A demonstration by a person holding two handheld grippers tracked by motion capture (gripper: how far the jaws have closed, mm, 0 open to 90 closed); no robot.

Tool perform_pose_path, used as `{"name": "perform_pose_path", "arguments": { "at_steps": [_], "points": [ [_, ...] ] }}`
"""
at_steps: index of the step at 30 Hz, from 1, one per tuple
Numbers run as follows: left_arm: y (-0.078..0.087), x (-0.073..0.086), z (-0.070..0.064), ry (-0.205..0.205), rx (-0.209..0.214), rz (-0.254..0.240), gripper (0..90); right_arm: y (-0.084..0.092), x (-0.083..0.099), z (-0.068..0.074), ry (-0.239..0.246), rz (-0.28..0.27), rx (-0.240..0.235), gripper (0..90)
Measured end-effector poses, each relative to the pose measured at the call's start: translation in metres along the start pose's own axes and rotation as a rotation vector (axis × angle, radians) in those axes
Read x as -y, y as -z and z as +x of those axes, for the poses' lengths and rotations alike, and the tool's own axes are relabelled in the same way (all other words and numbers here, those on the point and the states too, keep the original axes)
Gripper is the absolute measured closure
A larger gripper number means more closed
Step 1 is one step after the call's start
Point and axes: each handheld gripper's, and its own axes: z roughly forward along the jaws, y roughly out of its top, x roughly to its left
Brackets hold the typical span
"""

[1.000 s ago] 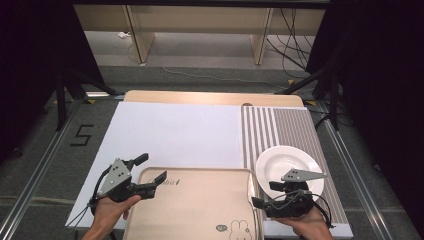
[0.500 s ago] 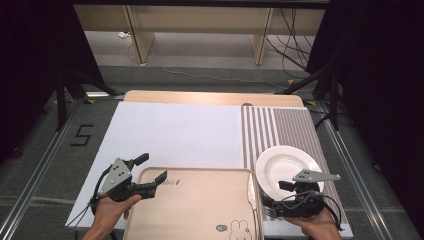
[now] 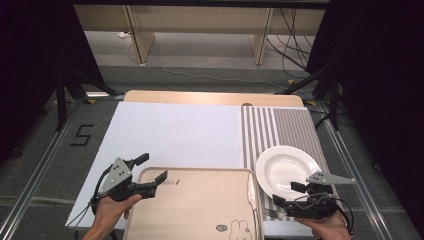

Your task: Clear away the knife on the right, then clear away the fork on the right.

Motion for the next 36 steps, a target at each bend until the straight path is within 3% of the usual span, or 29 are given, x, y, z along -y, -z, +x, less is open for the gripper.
{"name": "perform_pose_path", "arguments": {
  "at_steps": [11,18,24,36],
  "points": [
    [0.001,0.0,0.001,0.006,0.0,-0.01,16.6,0.008,0.006,-0.009,-0.02,-0.025,0.021,14.7],
    [0.004,-0.001,0.0,0.002,-0.005,-0.008,16.6,0.013,0.008,-0.011,-0.035,0.001,0.04,14.7],
    [0.003,0.0,0.001,0.006,-0.008,-0.006,16.6,0.018,0.011,-0.015,-0.034,-0.016,0.06,14.8],
    [0.004,-0.001,0.0,-0.008,-0.004,-0.009,16.5,0.032,0.022,-0.024,-0.034,0.001,0.137,14.8]
  ]
}}
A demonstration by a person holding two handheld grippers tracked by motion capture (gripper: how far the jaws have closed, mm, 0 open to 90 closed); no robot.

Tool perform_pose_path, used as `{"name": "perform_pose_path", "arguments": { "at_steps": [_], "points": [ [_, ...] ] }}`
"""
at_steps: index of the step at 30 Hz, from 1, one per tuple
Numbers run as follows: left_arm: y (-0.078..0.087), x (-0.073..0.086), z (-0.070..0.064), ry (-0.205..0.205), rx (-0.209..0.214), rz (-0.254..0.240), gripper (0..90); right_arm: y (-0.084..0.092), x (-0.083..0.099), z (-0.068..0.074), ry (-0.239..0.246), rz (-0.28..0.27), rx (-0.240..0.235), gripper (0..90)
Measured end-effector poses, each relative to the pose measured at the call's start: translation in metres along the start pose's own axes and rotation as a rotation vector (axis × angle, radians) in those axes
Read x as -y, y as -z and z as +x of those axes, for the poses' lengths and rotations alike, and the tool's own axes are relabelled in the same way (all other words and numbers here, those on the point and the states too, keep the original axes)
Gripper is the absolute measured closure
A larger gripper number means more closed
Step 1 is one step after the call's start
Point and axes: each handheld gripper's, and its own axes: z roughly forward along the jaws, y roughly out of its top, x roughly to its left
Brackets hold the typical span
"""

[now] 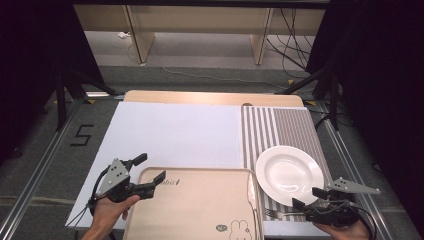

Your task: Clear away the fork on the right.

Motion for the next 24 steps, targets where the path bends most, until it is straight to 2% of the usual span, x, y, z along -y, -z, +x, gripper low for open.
{"name": "perform_pose_path", "arguments": {
  "at_steps": [8,9,10,12,13,19,20,21,22,23,24],
  "points": [
    [0.001,0.0,0.0,-0.003,0.002,-0.004,16.5,0.007,0.007,-0.008,-0.014,0.042,0.048,14.8],
    [0.001,0.0,0.0,-0.002,0.001,-0.004,16.5,0.007,0.008,-0.008,-0.036,0.054,0.041,14.8],
    [0.001,0.0,0.0,-0.001,0.001,-0.004,16.5,0.007,0.009,-0.01,-0.016,0.054,0.053,14.8],
    [0.001,0.0,-0.001,-0.007,0.001,-0.003,16.5,0.005,0.01,-0.01,-0.022,0.065,0.079,14.8],
    [0.0,0.0,-0.001,-0.007,0.003,-0.001,16.5,0.005,0.01,-0.012,-0.006,0.061,0.074,14.8],
    [0.0,0.0,0.0,-0.003,0.002,-0.001,16.5,0.004,0.014,-0.019,-0.013,0.102,0.085,14.8],
    [-0.001,0.001,0.0,0.0,0.005,-0.005,16.5,0.003,0.015,-0.019,-0.034,0.105,0.088,14.8],
    [0.0,0.0,-0.001,-0.006,0.002,0.003,16.5,0.002,0.014,-0.016,-0.071,0.141,0.118,14.8],
    [0.0,0.0,-0.001,-0.005,0.005,-0.002,16.5,0.001,0.015,-0.021,-0.013,0.125,0.087,14.8],
    [0.0,0.0,-0.001,-0.006,0.004,0.0,16.5,-0.001,0.015,-0.021,-0.028,0.136,0.098,14.8],
    [0.0,0.0,-0.001,-0.006,0.005,-0.001,16.5,-0.001,0.016,-0.021,-0.037,0.14,0.089,14.8]
  ]
}}
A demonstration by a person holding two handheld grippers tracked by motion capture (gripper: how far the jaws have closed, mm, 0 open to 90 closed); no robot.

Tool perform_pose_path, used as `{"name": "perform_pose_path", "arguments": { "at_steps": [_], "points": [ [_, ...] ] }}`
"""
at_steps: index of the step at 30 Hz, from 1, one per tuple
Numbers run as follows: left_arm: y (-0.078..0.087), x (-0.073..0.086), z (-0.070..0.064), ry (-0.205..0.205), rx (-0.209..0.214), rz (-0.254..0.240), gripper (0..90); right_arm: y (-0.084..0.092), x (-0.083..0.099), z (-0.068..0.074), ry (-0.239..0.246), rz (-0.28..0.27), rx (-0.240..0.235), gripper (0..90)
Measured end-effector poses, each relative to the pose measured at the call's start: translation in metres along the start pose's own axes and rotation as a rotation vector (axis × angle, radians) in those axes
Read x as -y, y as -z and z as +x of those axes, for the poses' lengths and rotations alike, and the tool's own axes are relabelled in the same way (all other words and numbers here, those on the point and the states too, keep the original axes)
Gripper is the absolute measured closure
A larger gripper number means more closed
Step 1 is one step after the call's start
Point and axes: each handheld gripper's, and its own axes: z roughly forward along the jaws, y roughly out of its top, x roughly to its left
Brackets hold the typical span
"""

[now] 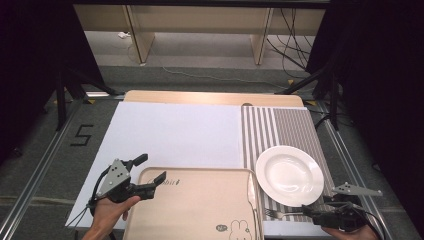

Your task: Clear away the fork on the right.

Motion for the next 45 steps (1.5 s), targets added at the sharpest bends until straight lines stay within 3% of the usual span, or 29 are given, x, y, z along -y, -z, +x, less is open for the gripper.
{"name": "perform_pose_path", "arguments": {
  "at_steps": [1,2,3,6,8,9,12,20,22,28,29,30,31,32,33,34,36,37,38,40,41,42,43,44,45],
  "points": [
    [-0.001,0.0,0.0,0.0,0.003,-0.004,16.5,0.001,-0.001,0.003,-0.035,0.052,0.029,14.8],
    [0.0,0.0,0.0,-0.001,0.002,0.0,16.5,0.0,-0.001,0.001,-0.021,0.065,0.032,14.8],
    [-0.001,0.001,0.0,0.004,0.007,-0.008,16.5,-0.002,0.0,0.003,-0.047,0.062,0.033,14.8],
    [-0.001,0.001,0.001,0.003,0.007,-0.009,16.5,-0.005,0.0,-0.003,0.012,0.062,0.024,14.8],
    [0.0,0.001,0.0,-0.001,0.002,0.001,16.5,-0.006,0.0,-0.003,0.005,0.077,0.027,14.9],
    [0.0,0.001,0.0,0.001,0.005,-0.004,16.5,-0.005,0.0,-0.001,-0.026,0.105,0.028,14.9],
    [-0.001,0.0,0.0,-0.001,0.0,0.002,16.5,-0.008,0.0,-0.005,0.011,0.109,0.009,15.0],
    [-0.001,0.001,-0.001,-0.001,0.003,0.004,16.5,-0.015,0.0,-0.005,0.029,0.167,0.003,15.0],
    [-0.001,0.001,-0.001,-0.001,0.003,0.002,16.5,-0.016,0.0,-0.002,-0.008,0.188,0.001,15.1],
    [-0.002,0.001,-0.001,0.001,0.002,0.006,16.5,-0.023,0.0,-0.003,0.057,0.207,-0.014,15.3],
    [-0.003,0.002,0.0,0.001,0.007,-0.001,16.5,-0.025,-0.001,-0.005,0.089,0.208,-0.025,15.3],
    [-0.003,0.002,0.0,0.002,0.008,-0.001,16.5,-0.026,0.0,-0.003,0.066,0.202,-0.028,15.5],
    [-0.003,0.002,0.0,0.002,0.008,-0.001,16.5,-0.027,-0.001,-0.004,0.093,0.211,-0.029,15.5],
    [-0.003,0.002,0.0,0.001,0.008,-0.002,16.5,-0.029,-0.001,-0.002,0.069,0.207,-0.027,15.5],
    [-0.003,0.002,-0.001,0.002,0.008,-0.002,16.5,-0.029,-0.001,-0.002,0.079,0.224,-0.031,15.5],
    [-0.003,0.002,-0.001,-0.001,0.005,0.005,16.5,-0.03,-0.001,0.0,0.054,0.23,-0.032,15.5],
    [-0.003,0.002,-0.001,-0.005,0.003,0.009,16.5,-0.033,-0.001,-0.001,0.078,0.225,-0.029,15.5],
    [-0.003,0.002,-0.001,-0.005,0.003,0.009,16.5,-0.032,-0.002,0.0,0.066,0.236,-0.03,15.6],
    [-0.003,0.002,-0.001,-0.004,0.003,0.011,16.5,-0.034,-0.001,-0.004,0.126,0.221,-0.038,15.7],
    [-0.004,0.002,-0.001,-0.008,0.005,0.013,16.5,-0.035,-0.002,-0.001,0.077,0.236,-0.042,15.7],
    [-0.004,0.002,-0.002,-0.007,0.006,0.013,16.5,-0.036,-0.002,-0.002,0.091,0.23,-0.04,15.8],
    [-0.004,0.002,-0.002,-0.007,0.007,0.014,16.5,-0.035,-0.002,0.001,0.047,0.255,-0.043,15.9],
    [-0.004,0.002,-0.002,-0.006,0.007,0.013,16.5,-0.036,-0.002,0.002,0.034,0.249,-0.039,15.9],
    [-0.004,0.002,-0.001,-0.007,0.009,0.01,16.5,-0.037,-0.002,0.001,0.062,0.235,-0.047,15.9],
    [-0.004,0.002,-0.002,-0.006,0.006,0.013,16.5,-0.037,-0.002,0.001,0.056,0.252,-0.046,15.9]
  ]
}}
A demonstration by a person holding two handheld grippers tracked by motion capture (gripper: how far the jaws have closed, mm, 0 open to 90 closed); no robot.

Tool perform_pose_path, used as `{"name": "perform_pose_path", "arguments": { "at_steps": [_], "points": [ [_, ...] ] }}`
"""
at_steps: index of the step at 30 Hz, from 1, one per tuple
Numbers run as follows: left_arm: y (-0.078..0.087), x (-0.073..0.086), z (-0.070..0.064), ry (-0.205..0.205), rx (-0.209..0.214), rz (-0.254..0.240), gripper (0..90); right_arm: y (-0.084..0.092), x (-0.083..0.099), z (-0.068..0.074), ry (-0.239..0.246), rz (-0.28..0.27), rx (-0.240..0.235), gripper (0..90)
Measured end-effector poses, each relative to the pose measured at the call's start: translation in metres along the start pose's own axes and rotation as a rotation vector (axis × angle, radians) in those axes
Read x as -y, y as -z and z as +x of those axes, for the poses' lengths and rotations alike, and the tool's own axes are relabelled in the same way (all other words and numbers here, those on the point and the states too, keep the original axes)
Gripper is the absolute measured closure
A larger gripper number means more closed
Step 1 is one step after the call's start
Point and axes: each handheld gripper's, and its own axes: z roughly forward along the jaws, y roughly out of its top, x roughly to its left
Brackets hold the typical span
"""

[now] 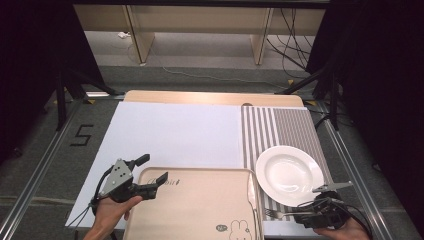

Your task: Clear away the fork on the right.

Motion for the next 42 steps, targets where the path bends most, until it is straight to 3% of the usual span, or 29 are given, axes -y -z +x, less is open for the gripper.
{"name": "perform_pose_path", "arguments": {
  "at_steps": [1,2,4,5,6,7,9,11,12,15,16,19,20,25,31,39,40,42],
  "points": [
    [0.0,0.0,0.0,-0.001,-0.001,0.002,16.5,0.0,-0.001,0.001,-0.017,0.009,-0.004,15.9],
    [0.0,0.0,0.0,-0.002,-0.001,0.002,16.5,-0.002,-0.001,-0.001,0.027,-0.008,0.004,15.9],
    [0.0,0.0,0.0,-0.003,0.0,0.001,16.5,-0.003,-0.003,0.0,0.013,0.013,-0.005,16.2],
    [0.0,0.0,0.0,-0.003,0.001,0.001,16.5,-0.005,-0.003,-0.001,0.032,0.002,0.001,16.3],
    [0.0,0.0,0.0,-0.003,0.001,0.001,16.5,-0.003,-0.003,0.002,-0.005,0.03,-0.009,16.7],
    [0.0,0.0,0.0,-0.004,0.002,0.002,16.5,-0.004,-0.004,0.0,0.02,0.016,-0.009,17.2],
    [0.0,0.0,0.0,-0.001,0.001,0.001,16.5,-0.004,-0.004,0.002,0.013,0.028,-0.016,17.5],
    [0.0,0.0,0.0,-0.003,0.001,0.002,16.5,-0.006,-0.005,0.0,0.051,0.014,-0.012,17.5],
    [0.0,0.0,0.0,-0.002,0.0,0.002,16.5,-0.006,-0.005,0.003,0.023,0.037,-0.016,17.5],
    [0.0,0.0,0.0,-0.002,0.001,0.002,16.5,-0.007,-0.007,0.003,0.03,0.042,-0.025,17.7],
    [0.0,0.0,0.0,-0.002,0.001,0.004,16.5,-0.007,-0.008,0.005,0.01,0.057,-0.02,17.9],
    [0.0,0.0,0.0,-0.003,0.001,0.003,16.5,-0.009,-0.008,0.002,0.063,0.048,-0.009,19.6],
    [0.0,0.0,0.0,-0.003,0.001,0.004,16.5,-0.006,-0.008,0.005,0.027,0.078,-0.008,20.3],
    [0.0,0.0,-0.001,-0.002,0.001,0.004,16.5,-0.007,-0.008,0.005,0.086,0.069,0.003,25.5],
    [0.0,0.0,-0.001,-0.004,0.002,0.004,16.5,-0.006,-0.008,0.008,0.082,0.095,0.029,31.8],
    [0.0,0.0,-0.001,-0.003,0.0,0.004,16.5,-0.006,-0.01,0.011,0.149,0.154,0.077,40.5],
    [0.0,0.0,-0.001,-0.005,0.0,0.004,16.5,-0.006,-0.01,0.013,0.129,0.161,0.075,41.4],
    [0.0,0.0,-0.001,-0.006,-0.001,0.006,16.5,-0.005,-0.009,0.012,0.147,0.16,0.077,44.3]
  ]
}}
